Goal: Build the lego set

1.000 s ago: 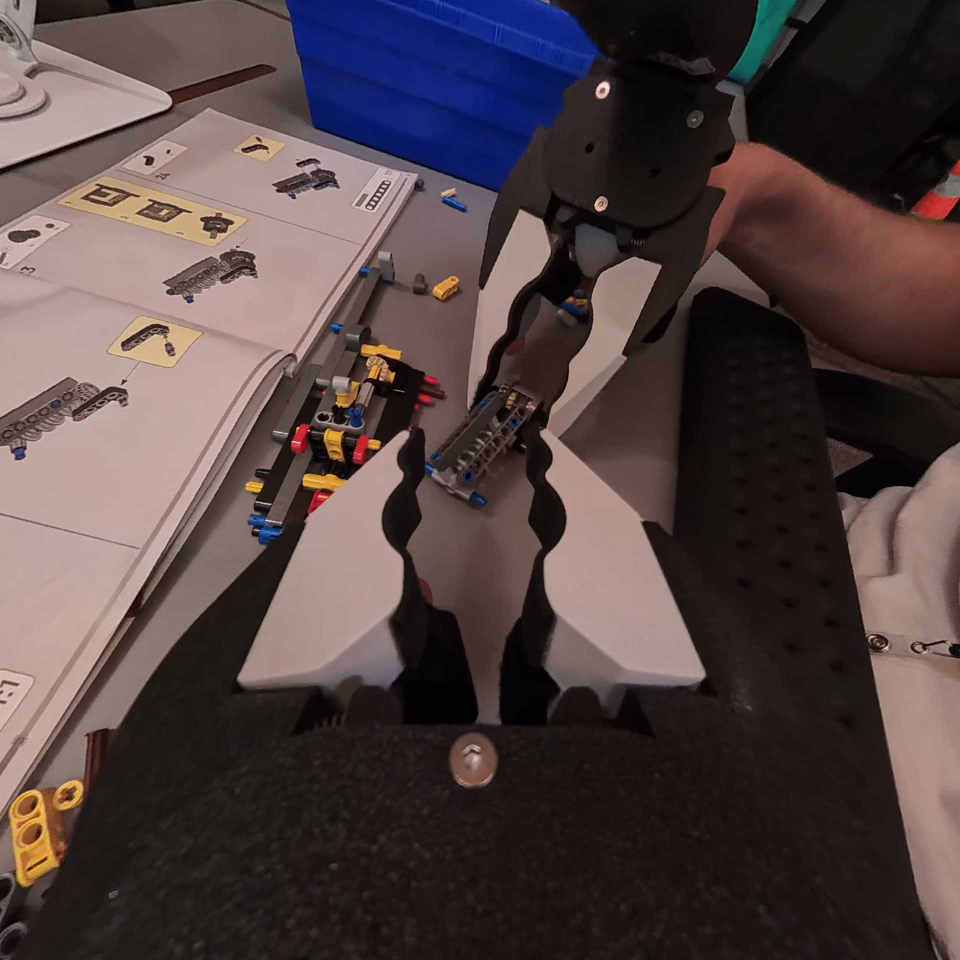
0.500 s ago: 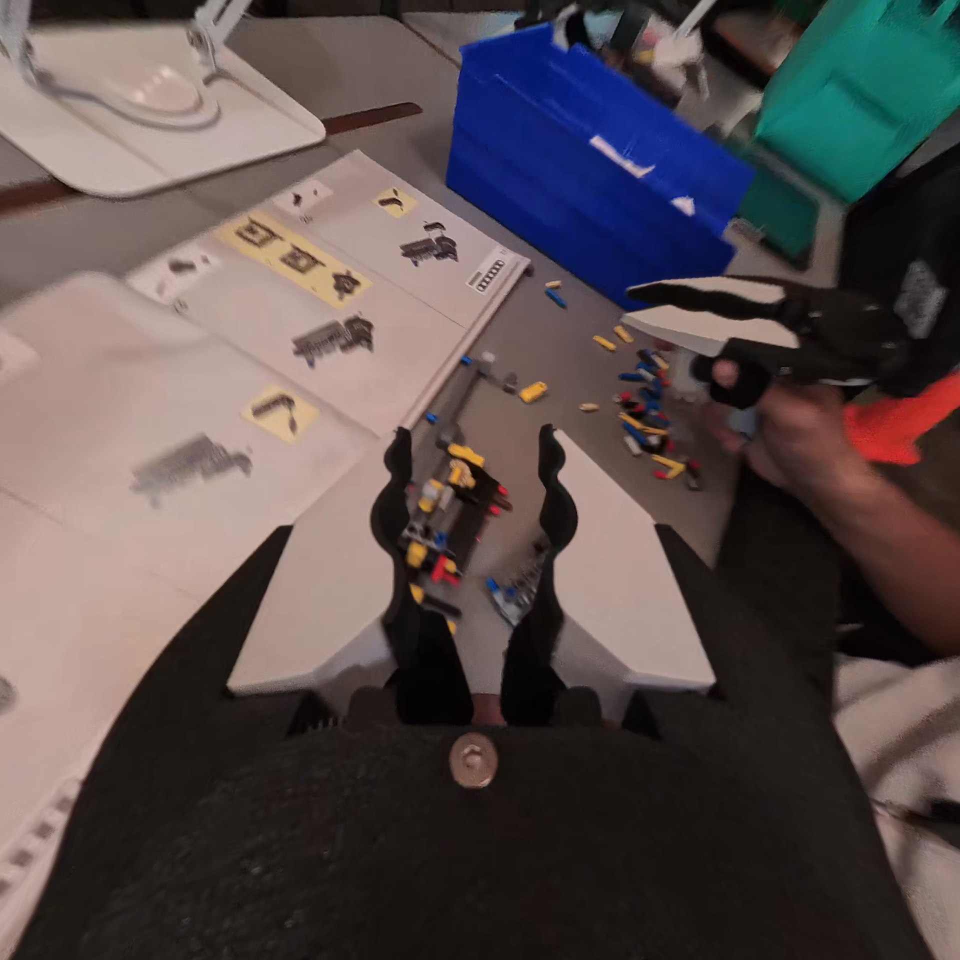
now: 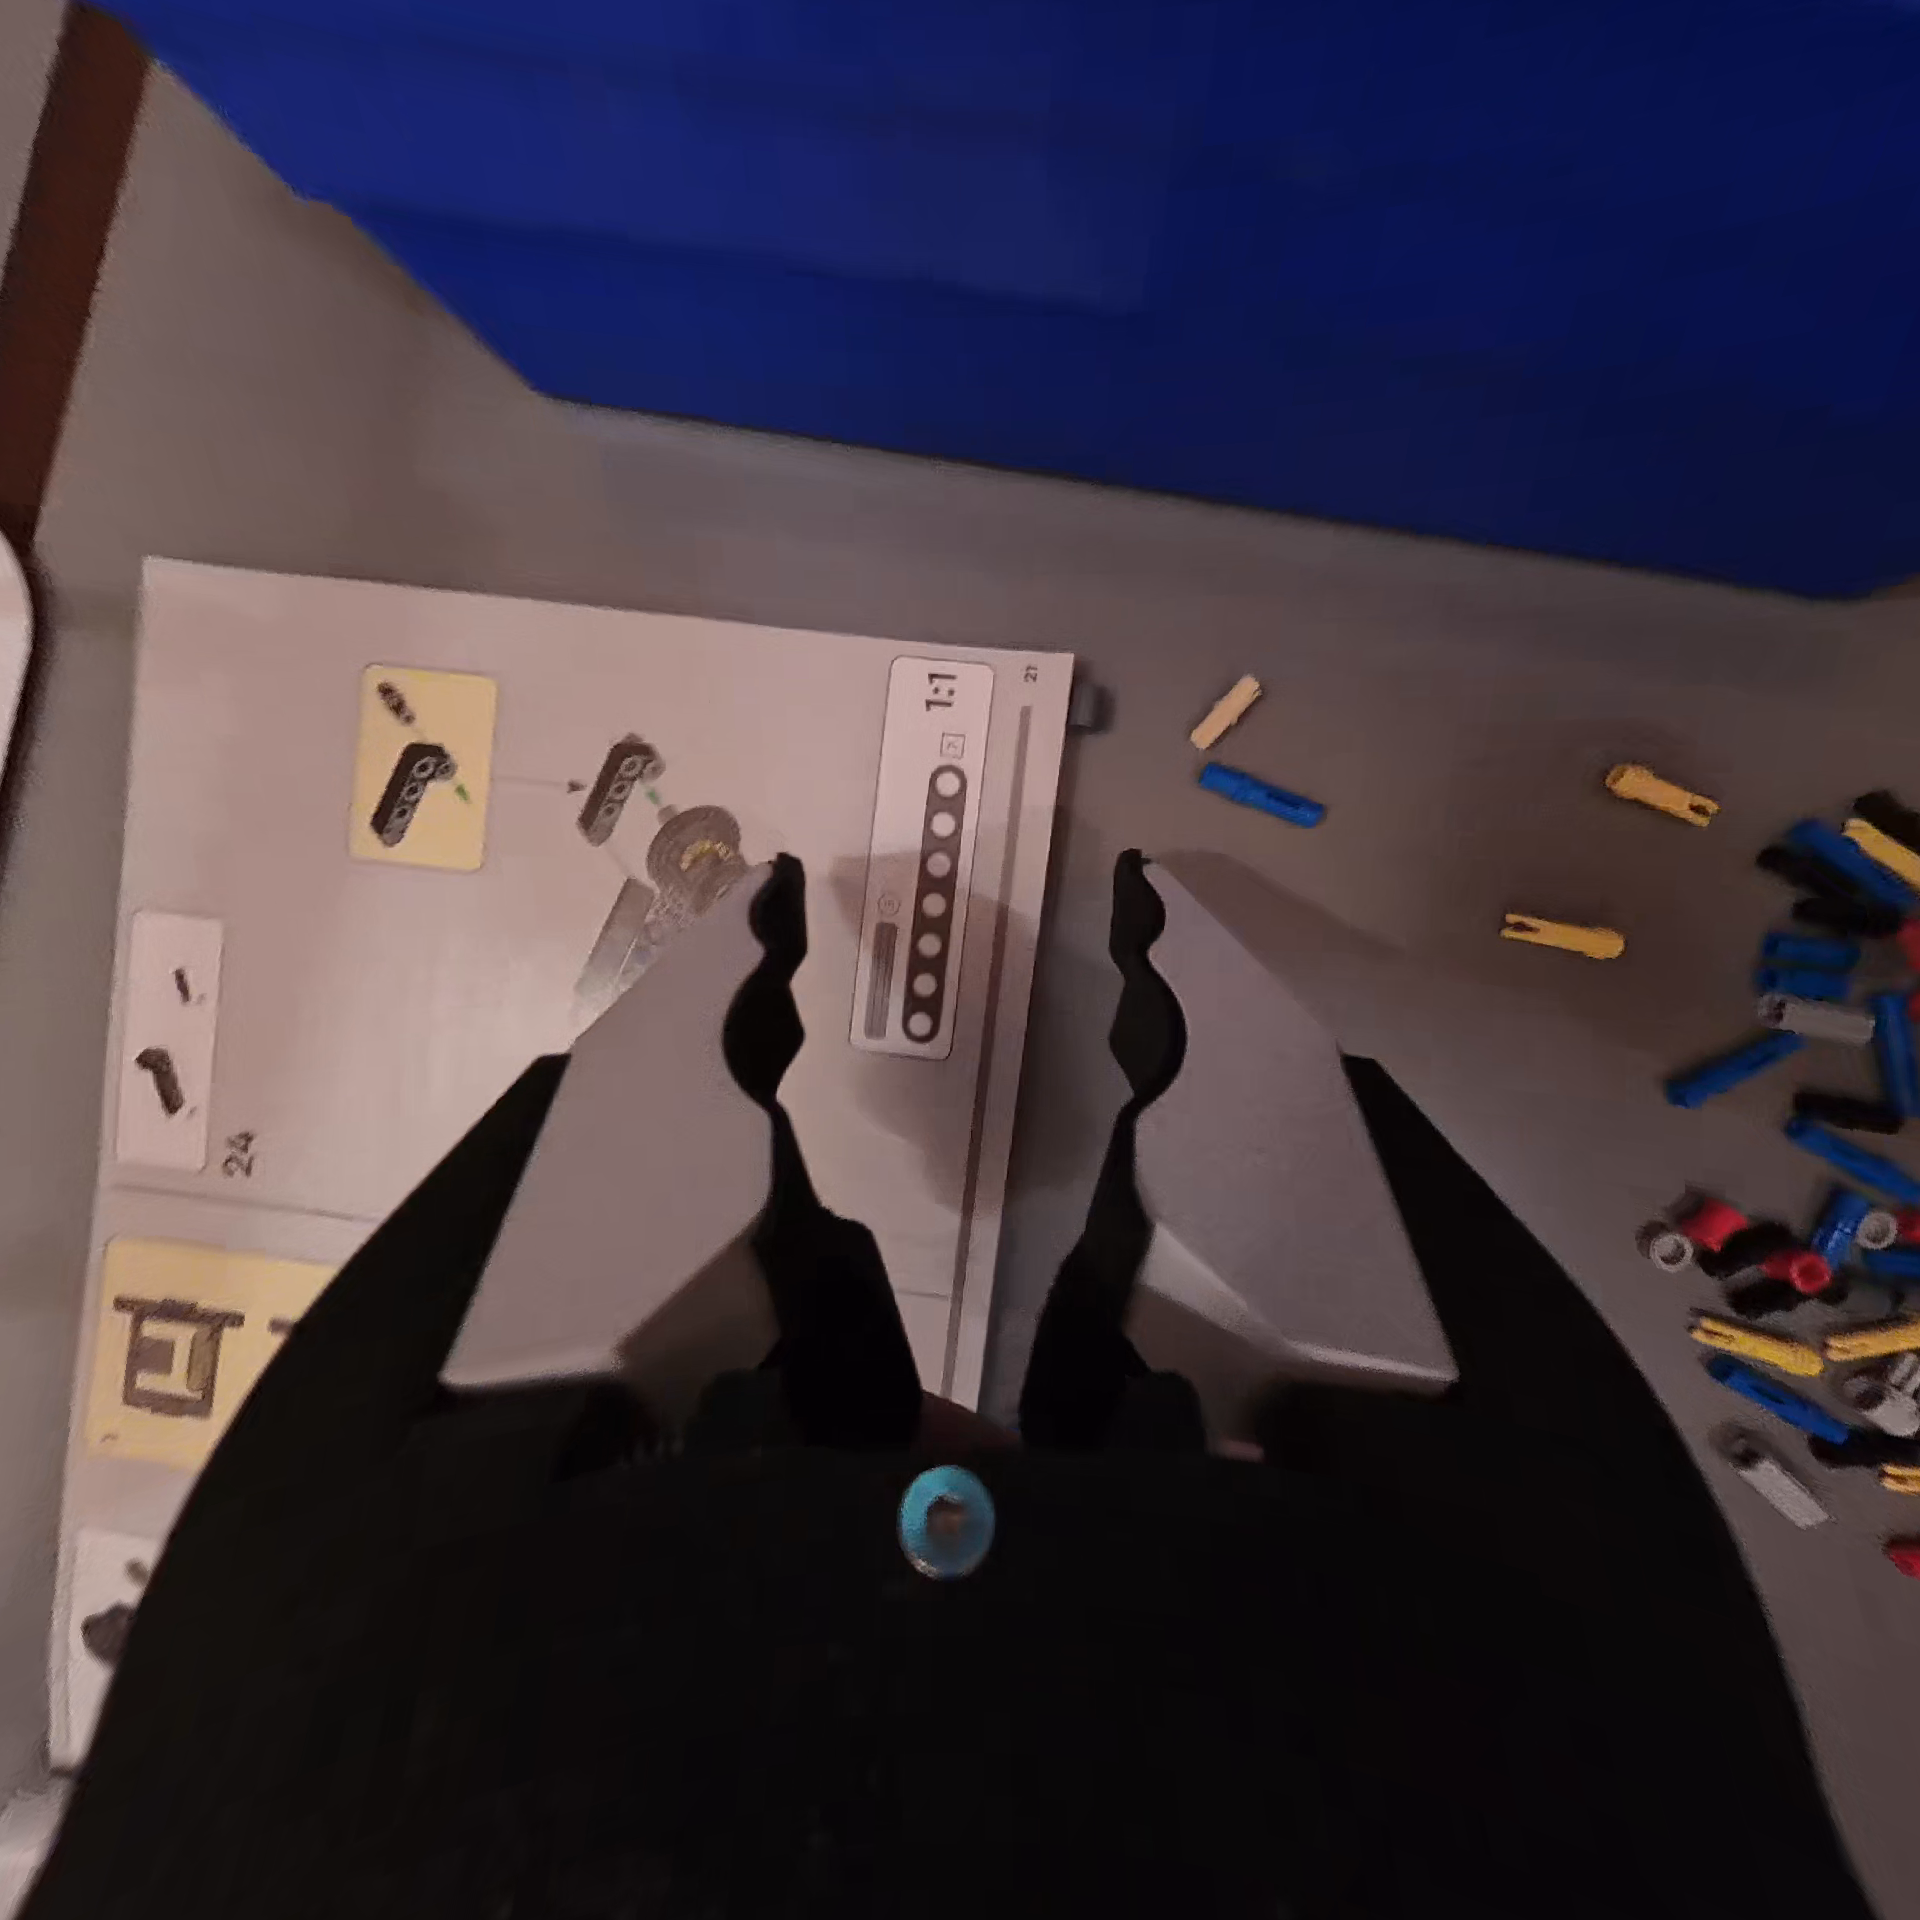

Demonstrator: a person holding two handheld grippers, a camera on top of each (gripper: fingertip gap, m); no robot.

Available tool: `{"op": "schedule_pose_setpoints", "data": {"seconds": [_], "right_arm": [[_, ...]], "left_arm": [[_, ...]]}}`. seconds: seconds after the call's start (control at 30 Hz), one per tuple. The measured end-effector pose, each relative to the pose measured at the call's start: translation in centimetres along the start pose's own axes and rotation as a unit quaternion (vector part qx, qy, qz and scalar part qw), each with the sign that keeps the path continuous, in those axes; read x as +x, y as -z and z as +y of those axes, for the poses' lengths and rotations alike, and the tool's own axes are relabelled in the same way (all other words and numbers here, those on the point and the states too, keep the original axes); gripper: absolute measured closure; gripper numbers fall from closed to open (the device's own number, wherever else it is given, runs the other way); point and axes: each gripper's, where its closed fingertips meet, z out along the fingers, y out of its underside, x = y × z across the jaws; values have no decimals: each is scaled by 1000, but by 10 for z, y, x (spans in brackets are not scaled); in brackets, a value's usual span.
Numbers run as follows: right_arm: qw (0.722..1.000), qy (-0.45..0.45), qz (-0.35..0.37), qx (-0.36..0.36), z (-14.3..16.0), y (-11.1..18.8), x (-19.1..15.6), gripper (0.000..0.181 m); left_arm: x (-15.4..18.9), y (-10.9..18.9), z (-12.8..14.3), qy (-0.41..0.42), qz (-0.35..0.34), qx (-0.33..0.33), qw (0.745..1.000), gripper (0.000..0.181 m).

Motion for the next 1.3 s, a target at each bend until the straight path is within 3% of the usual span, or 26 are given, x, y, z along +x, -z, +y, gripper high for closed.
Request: {"op": "schedule_pose_setpoints", "data": {"seconds": [0.33,0.5,0.73,0.83,0.93,1.1,1.23,1.3], "right_arm": [[999,-14,-38,-12,6,-2,-11,159],[999,-18,-49,-16,8,-3,-15,159],[998,-15,-49,-20,9,-4,-16,159],[998,-16,-51,-20,9,-3,-17,159],[998,-15,-54,-22,10,-4,-18,159],[998,-16,-57,-24,11,-4,-19,159],[998,-17,-60,-26,12,-4,-20,159],[998,-16,-60,-26,12,-4,-21,159]], "left_arm": [[-8,-3,-6,-10,-28,9,1000,138],[-9,-5,-2,-17,-26,6,999,179],[3,-1,-13,-18,-4,57,998,179],[8,-1,-18,-30,-8,65,997,158],[9,-7,-18,-43,-15,58,997,157],[5,-11,-17,-52,-30,48,997,159],[2,-9,-18,-58,-36,48,997,177],[4,-8,-19,-63,-35,51,996,177]]}}
